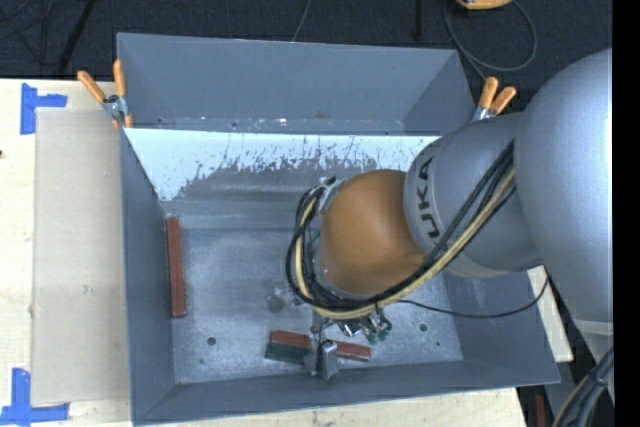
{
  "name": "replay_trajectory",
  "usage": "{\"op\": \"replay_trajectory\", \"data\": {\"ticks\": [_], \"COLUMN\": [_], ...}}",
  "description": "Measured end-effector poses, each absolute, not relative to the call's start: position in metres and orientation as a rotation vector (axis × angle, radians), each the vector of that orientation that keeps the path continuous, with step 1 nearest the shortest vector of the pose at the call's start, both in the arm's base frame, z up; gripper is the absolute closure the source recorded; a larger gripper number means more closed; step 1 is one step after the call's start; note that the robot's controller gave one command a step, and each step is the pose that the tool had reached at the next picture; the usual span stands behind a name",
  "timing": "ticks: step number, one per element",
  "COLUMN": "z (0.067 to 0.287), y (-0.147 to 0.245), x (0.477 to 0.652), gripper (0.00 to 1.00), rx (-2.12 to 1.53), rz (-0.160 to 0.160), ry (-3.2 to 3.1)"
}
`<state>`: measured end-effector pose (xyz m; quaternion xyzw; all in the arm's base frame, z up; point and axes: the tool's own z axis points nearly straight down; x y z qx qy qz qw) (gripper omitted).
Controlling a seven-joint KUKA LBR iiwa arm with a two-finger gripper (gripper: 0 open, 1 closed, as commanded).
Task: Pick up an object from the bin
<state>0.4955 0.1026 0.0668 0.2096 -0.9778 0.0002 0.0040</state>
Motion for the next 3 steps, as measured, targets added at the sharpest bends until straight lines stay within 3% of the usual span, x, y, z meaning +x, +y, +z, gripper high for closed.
{"op": "replay_trajectory", "data": {"ticks": [1,2,3], "z": [0.071,0.072,0.07], "y": [0.105,0.105,0.114], "x": [0.499,0.501,0.535], "gripper": [1.0,0.0,0.0], "rx": [0.661,0.66,0.954], "rz": [-0.002,-0.003,-0.001], "ry": [-3.074,-3.084,-2.995]}}
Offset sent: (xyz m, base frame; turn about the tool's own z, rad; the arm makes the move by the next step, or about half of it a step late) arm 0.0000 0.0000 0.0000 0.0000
